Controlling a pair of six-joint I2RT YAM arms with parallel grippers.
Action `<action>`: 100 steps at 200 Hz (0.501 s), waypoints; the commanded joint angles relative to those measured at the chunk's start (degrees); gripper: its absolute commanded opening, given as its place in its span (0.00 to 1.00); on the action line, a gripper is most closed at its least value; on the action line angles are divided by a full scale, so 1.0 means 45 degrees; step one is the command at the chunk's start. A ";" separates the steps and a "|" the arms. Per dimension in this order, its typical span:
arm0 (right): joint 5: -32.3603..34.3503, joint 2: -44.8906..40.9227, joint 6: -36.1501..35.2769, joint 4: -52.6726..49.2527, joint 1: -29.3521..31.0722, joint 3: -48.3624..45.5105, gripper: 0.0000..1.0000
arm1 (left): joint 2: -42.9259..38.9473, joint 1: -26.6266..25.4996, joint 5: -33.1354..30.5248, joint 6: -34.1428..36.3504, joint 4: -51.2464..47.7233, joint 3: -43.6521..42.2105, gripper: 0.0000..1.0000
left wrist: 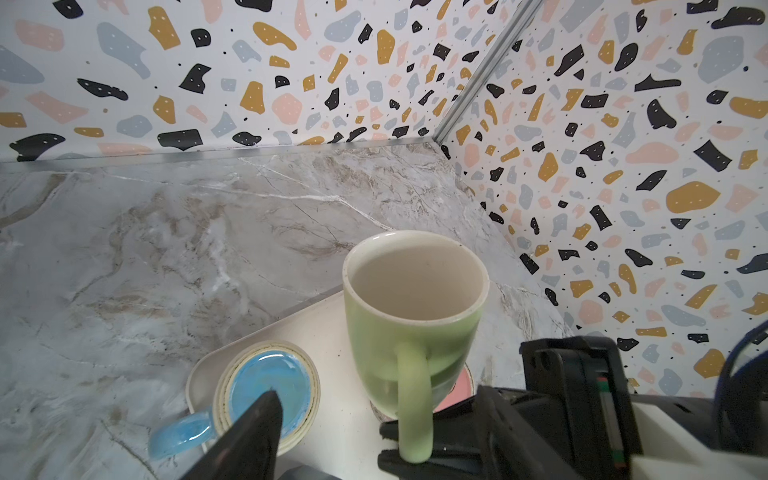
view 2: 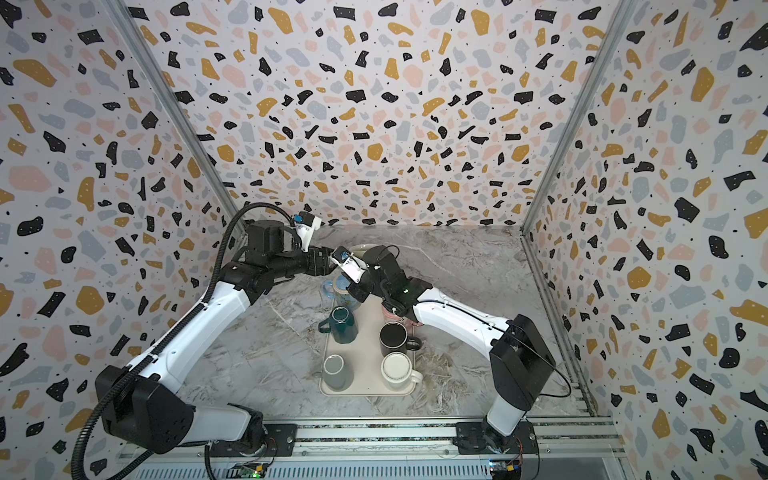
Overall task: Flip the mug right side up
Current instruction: 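Move the left gripper to the green mug's handle beside the right gripper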
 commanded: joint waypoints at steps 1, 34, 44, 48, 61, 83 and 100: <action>-0.0111 -0.0911 0.0196 0.1999 0.0017 0.0382 0.00 | -0.0315 -0.0252 0.0485 -0.0019 0.0323 -0.0323 0.74; -0.0374 -0.1145 0.0707 0.2289 -0.0246 0.0203 0.00 | -0.0569 -0.0252 0.0141 -0.0297 0.0625 -0.0568 0.74; -0.0459 -0.1198 0.0753 0.2301 -0.0315 0.0170 0.00 | -0.0664 -0.0247 -0.0081 -0.0372 0.0684 -0.0635 0.74; -0.0462 -0.1233 0.0750 0.2341 -0.0331 0.0136 0.00 | -0.0688 -0.0259 -0.0127 -0.0379 0.0718 -0.0662 0.74; -0.0505 -0.1354 0.0849 0.2477 -0.0354 0.0015 0.00 | -0.0749 -0.0247 -0.0109 -0.0492 0.0868 -0.0745 0.74; -0.0817 -0.1433 0.0848 0.2478 -0.0356 -0.0023 0.00 | -0.0683 -0.0255 0.0005 -0.0649 0.1057 -0.0778 0.74; -0.1063 -0.1437 0.0815 0.2371 -0.0336 0.0023 0.00 | -0.0597 -0.0248 -0.0085 -0.0766 0.1186 -0.0770 0.74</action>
